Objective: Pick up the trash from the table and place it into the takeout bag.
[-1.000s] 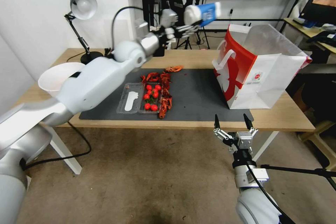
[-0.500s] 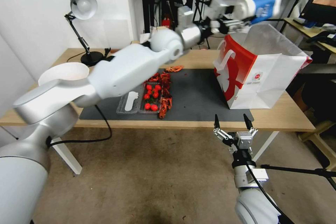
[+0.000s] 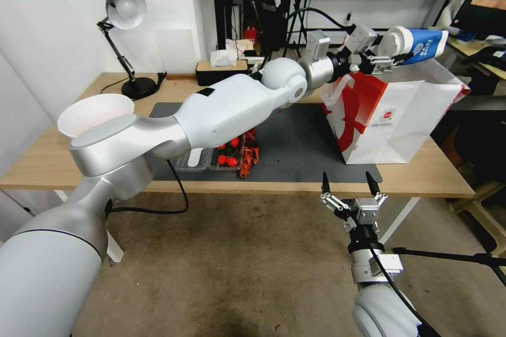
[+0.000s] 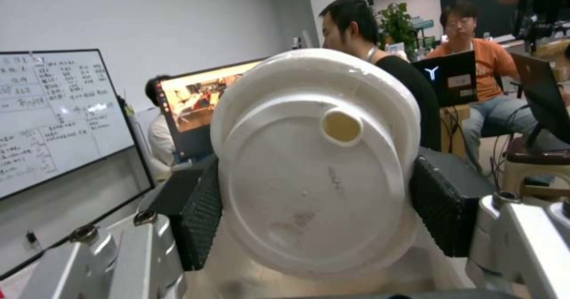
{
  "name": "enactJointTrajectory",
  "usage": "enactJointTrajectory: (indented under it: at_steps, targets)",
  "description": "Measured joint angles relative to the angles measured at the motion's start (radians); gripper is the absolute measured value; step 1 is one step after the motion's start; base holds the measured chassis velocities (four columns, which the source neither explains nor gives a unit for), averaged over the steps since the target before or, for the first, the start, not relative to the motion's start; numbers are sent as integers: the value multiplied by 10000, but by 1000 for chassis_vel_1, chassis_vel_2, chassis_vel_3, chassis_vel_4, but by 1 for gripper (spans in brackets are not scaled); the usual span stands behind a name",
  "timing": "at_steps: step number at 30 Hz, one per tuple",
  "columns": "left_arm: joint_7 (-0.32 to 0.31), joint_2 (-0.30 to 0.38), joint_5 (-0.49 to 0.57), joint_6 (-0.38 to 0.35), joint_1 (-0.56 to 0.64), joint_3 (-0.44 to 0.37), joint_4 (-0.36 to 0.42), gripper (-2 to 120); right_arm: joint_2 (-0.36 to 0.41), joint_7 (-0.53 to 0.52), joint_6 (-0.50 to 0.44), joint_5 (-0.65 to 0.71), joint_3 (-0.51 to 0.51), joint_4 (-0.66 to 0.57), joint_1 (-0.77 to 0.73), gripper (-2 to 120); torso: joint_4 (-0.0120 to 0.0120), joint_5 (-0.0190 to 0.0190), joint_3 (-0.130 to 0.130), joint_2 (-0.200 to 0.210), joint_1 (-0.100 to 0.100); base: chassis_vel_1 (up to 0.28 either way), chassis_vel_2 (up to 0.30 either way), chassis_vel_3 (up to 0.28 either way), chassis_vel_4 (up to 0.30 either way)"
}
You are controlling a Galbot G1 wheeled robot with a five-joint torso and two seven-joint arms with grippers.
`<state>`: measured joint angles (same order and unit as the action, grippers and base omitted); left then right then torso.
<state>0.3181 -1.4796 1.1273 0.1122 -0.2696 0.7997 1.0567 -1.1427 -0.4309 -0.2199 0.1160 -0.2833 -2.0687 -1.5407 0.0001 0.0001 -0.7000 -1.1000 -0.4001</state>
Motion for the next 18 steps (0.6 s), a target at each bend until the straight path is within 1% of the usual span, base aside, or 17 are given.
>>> enactJointTrajectory:
  at_steps: [8, 9, 10, 11, 14, 15, 16, 17, 18]
  targets:
    - [9, -87, -49, 14, 51, 57, -145, 67, -1, 3, -16, 0, 1, 1, 2, 100, 0, -1, 0, 0, 0, 0, 0, 0, 0]
    - [9, -98, -56, 14, 59, 61, -166, 73, -2, 4, -18, 0, 1, 3, 1, 100, 0, -1, 0, 0, 1, 0, 0, 0, 0]
    - [9, -98, -56, 14, 59, 61, -166, 73, -2, 4, -18, 0, 1, 3, 1, 100, 0, -1, 0, 0, 1, 0, 0, 0, 0]
    - [10, -116, -67, 14, 76, 63, -201, 78, -3, 4, -20, 0, 1, 4, 2, 100, 0, 0, 0, 0, 0, 0, 0, 0, 0]
    - [9, -121, -73, 15, 81, 64, -211, 78, -4, 4, -21, 0, 1, 4, 2, 100, 0, 0, 0, 0, 0, 0, 0, 0, 0]
    - [8, -142, -103, 15, 117, 65, -268, 88, -6, 4, -26, 0, 0, 4, -4, 100, -1, -1, 0, 0, 1, 0, 0, 0, 0]
    - [8, -142, -103, 15, 117, 65, -268, 88, -6, 4, -26, 0, 0, 4, -4, 100, -1, -1, 0, 0, 1, 0, 0, 0, 0]
    - [-6, -176, -117, 18, 168, 22, -330, 99, 0, 5, -34, -1, -34, 2, -36, 100, -1, -1, 0, 0, 0, 0, 0, 0, 0]
    - [-12, -193, -119, 18, 175, -6, -372, 99, 4, 3, -36, 0, -44, 1, -47, 100, -1, -1, 0, 1, 1, 0, 0, 0, 0]
